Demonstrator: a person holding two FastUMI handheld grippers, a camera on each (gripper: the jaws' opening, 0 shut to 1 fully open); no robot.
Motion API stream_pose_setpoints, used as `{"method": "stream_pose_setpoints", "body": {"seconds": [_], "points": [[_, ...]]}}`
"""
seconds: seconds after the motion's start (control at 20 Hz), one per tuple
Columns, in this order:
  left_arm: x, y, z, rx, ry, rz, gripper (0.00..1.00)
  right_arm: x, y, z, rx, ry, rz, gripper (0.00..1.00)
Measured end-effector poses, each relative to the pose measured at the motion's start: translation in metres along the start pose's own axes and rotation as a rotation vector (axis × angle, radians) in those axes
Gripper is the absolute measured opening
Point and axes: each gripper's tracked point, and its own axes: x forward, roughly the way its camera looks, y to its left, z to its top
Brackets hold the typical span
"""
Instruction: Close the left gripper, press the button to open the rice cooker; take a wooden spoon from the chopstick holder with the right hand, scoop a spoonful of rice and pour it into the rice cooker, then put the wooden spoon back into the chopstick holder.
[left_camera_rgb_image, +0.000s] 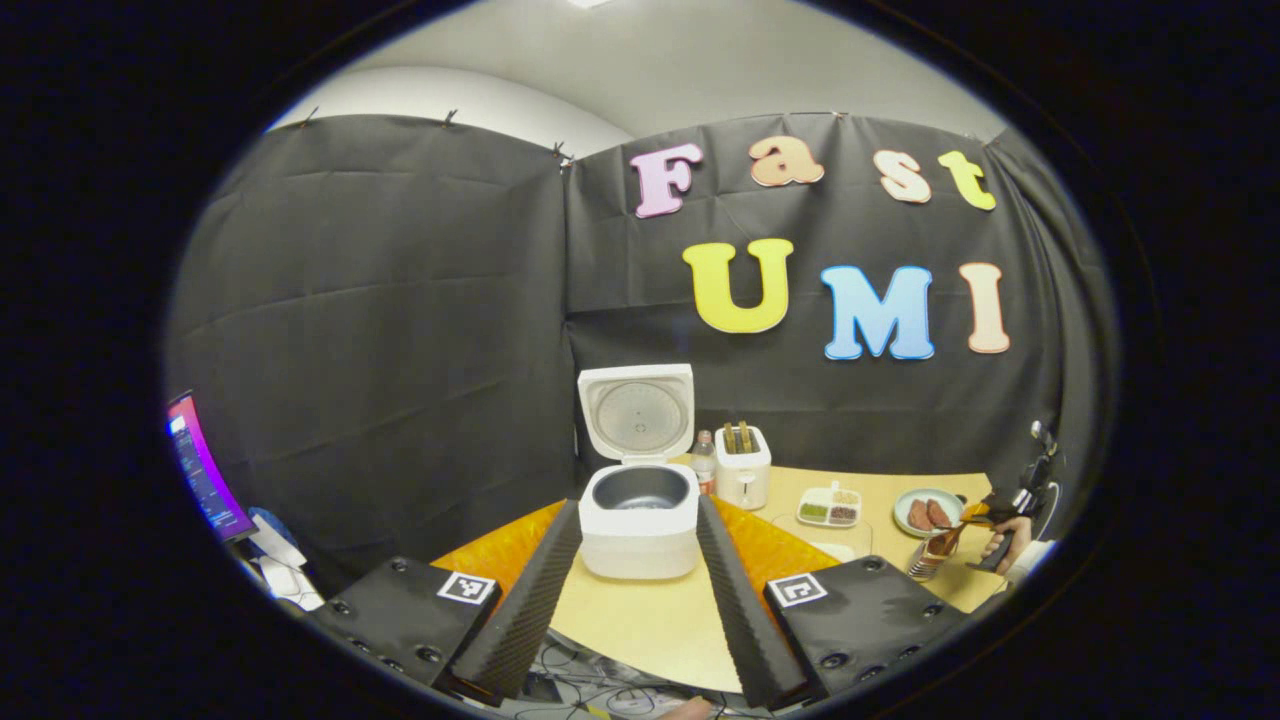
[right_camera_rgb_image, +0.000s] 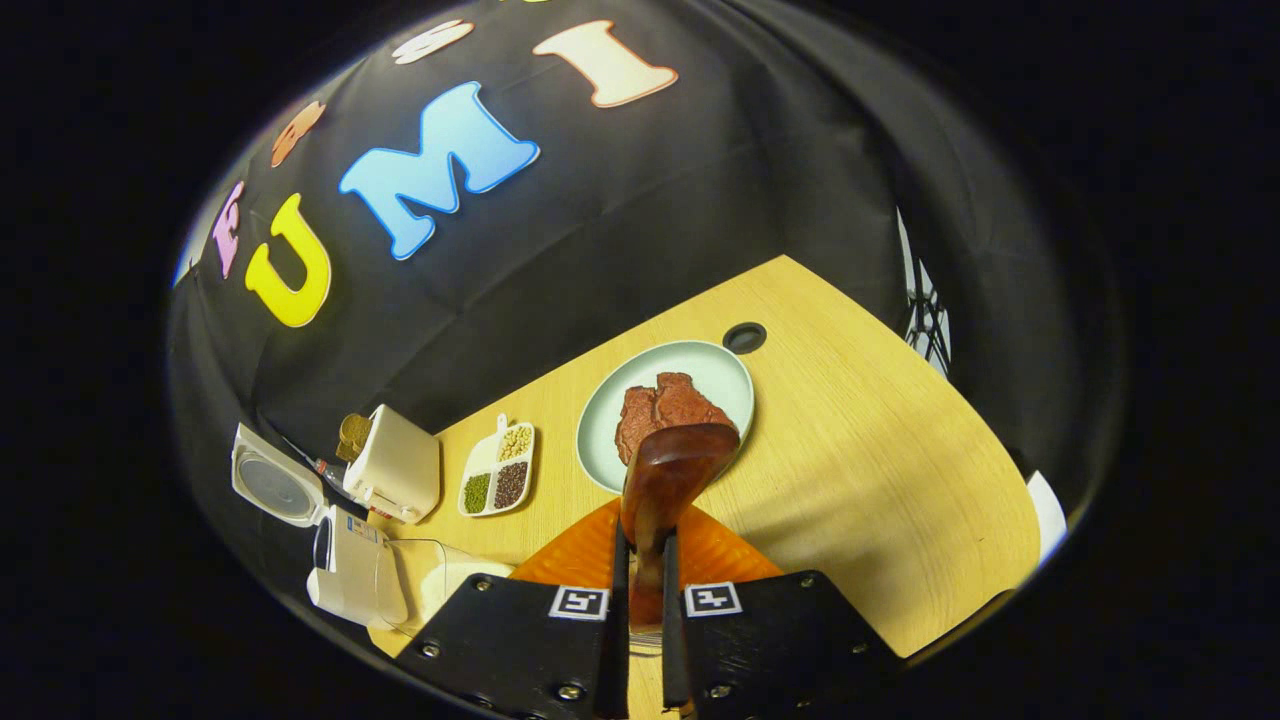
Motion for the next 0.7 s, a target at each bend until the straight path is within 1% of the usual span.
{"method": "stream_pose_setpoints", "body": {"seconds": [0.1,0.15,0.2,0.25,0.3,0.4,0.45,0.5,0.55,0.65,0.7], "points": [[0.001,-0.008,0.003,0.004,-0.004,-0.014,0.84,-0.003,-0.005,-0.001,0.037,0.011,-0.003,0.14],[0.001,-0.012,0.004,0.005,-0.008,-0.022,0.84,-0.005,-0.002,0.0,0.062,0.013,0.013,0.14],[0.002,-0.016,0.006,0.005,-0.012,-0.03,0.85,-0.01,0.002,0.0,0.09,0.014,0.038,0.17],[0.004,-0.019,0.008,0.002,-0.015,-0.038,0.86,-0.013,0.005,0.003,0.115,0.01,0.06,0.23],[0.004,-0.023,0.01,-0.004,-0.018,-0.046,0.87,-0.014,0.003,0.002,0.127,0.008,0.061,0.33],[0.006,-0.027,0.01,-0.008,-0.024,-0.06,0.81,-0.019,-0.007,0.0,0.111,0.006,0.031,0.47],[0.013,-0.027,0.014,-0.007,-0.031,-0.065,0.78,-0.024,-0.008,-0.002,0.103,0.012,0.027,0.51],[0.013,-0.03,0.018,-0.005,-0.039,-0.071,0.78,-0.03,-0.009,-0.005,0.094,0.018,0.028,0.58],[0.013,-0.031,0.019,-0.004,-0.046,-0.077,0.78,-0.036,-0.01,-0.007,0.086,0.02,0.029,0.6],[0.018,-0.03,0.021,-0.011,-0.056,-0.088,0.78,-0.05,-0.013,-0.006,0.077,0.003,0.025,0.72],[0.021,-0.029,0.023,-0.019,-0.061,-0.094,0.78,-0.06,-0.009,-0.005,0.082,-0.009,0.033,0.8]]}}
